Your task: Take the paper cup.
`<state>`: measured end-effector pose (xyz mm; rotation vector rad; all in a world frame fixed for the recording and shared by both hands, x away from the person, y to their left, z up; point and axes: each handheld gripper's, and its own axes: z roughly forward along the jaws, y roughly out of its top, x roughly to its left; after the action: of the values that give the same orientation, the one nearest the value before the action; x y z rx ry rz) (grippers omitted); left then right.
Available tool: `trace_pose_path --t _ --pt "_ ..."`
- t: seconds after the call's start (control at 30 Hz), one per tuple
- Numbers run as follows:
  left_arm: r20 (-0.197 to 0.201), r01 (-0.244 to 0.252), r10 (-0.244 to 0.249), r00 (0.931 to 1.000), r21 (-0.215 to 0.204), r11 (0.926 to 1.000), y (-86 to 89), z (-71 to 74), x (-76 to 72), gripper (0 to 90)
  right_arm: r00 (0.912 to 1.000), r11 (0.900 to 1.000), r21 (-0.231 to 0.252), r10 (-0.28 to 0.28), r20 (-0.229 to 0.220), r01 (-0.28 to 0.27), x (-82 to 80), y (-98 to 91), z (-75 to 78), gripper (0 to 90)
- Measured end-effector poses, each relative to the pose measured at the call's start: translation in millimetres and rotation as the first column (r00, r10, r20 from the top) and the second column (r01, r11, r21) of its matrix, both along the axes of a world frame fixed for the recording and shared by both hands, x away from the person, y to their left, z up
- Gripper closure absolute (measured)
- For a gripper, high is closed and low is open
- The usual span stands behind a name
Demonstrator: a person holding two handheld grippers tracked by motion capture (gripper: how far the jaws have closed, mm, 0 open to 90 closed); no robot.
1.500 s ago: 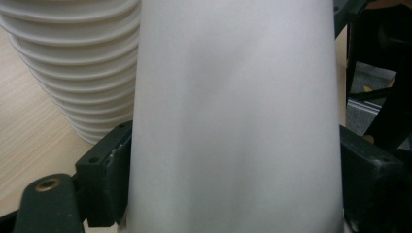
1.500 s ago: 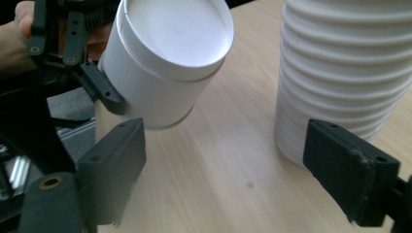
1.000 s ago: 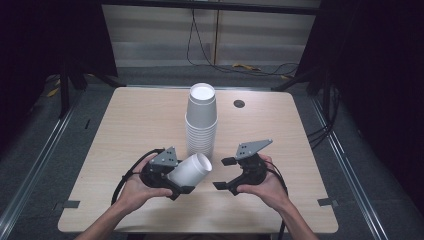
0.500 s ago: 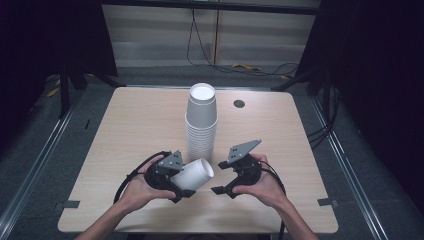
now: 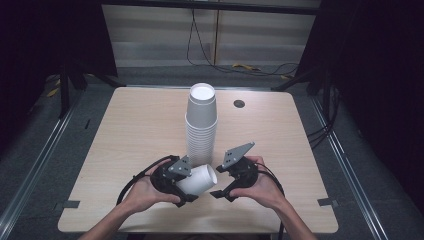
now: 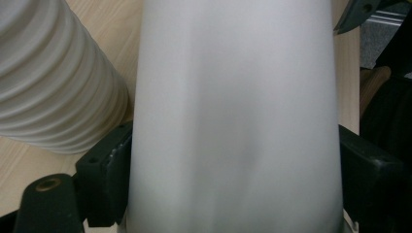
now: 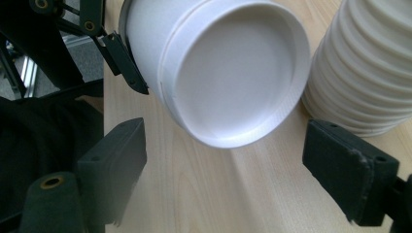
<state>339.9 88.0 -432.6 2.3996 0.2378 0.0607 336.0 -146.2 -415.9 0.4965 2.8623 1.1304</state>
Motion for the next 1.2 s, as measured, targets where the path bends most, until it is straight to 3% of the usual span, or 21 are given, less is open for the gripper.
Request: trace_pose_path --t 0.3,0.4,0.67,1.03,1.2 --pt "0.005 0.025 -0.025 0.9997 0.036 0.999 -2.2 -0.9 -5.0 15.5 0.9988 0.9973 -0.056 0.047 -0.016 -0.047 -0.8 11.9 -1.2 17.2" --pt "0.009 0.048 -0.049 0.9988 0.065 0.9967 -4.6 -4.3 -7.5 15.5 0.9976 0.9949 -0.077 0.064 -0.024 -0.066 -1.4 15.5 -2.3 17.2" --pt "0.007 0.067 -0.068 0.9977 0.079 0.9946 -10.1 -8.6 -11.0 15.4 0.9948 0.9895 -0.105 0.097 -0.03 -0.1 -3.3 22.8 -6.0 14.8" --pt "0.014 0.111 -0.112 0.9936 0.085 0.9902 -16.4 -8.8 -18.4 15.4 0.9903 0.9851 -0.109 0.128 -0.054 -0.133 -5.6 30.9 -9.0 14.8" --pt "0.025 0.118 -0.121 0.9924 0.088 0.9891 -15.4 -6.8 -19.2 15.2 0.9882 0.9836 -0.101 0.145 -0.048 -0.15 -8.0 32.0 -8.0 19.1"
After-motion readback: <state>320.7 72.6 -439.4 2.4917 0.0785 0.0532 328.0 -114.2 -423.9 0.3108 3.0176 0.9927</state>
